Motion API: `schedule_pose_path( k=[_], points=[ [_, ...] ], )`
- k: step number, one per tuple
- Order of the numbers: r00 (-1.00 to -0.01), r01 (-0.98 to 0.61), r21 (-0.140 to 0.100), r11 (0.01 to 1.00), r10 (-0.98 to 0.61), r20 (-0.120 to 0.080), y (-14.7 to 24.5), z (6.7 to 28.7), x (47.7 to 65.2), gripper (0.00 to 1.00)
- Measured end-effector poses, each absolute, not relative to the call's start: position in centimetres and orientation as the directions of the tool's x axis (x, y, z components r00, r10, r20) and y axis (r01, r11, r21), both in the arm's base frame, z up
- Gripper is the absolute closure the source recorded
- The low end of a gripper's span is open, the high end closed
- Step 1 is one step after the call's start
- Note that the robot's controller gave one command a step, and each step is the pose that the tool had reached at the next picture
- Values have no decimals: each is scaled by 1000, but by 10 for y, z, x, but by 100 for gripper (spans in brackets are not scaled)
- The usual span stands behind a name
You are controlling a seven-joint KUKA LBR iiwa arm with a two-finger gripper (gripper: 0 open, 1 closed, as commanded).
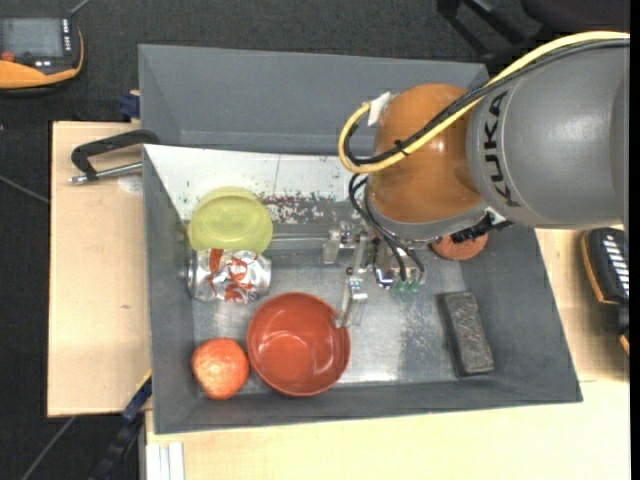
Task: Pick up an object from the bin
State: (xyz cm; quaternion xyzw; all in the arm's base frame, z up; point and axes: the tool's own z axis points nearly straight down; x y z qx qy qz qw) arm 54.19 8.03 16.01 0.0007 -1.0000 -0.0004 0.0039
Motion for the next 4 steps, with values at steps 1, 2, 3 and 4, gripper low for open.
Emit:
schedule_pose_path(
  k=[1, 2, 3, 4],
  points=[
    [-984, -179, 5, 984, -179, 9, 132, 83, 496, 0],
    [-935, -355, 6, 935, -355, -1, 111, 124, 522, 0],
    [-916, -401, 3, 916, -401, -11, 70, 106, 580, 0],
    [-861, -508, 5, 861, -508, -13, 102, 70, 505, 0]
  ],
)
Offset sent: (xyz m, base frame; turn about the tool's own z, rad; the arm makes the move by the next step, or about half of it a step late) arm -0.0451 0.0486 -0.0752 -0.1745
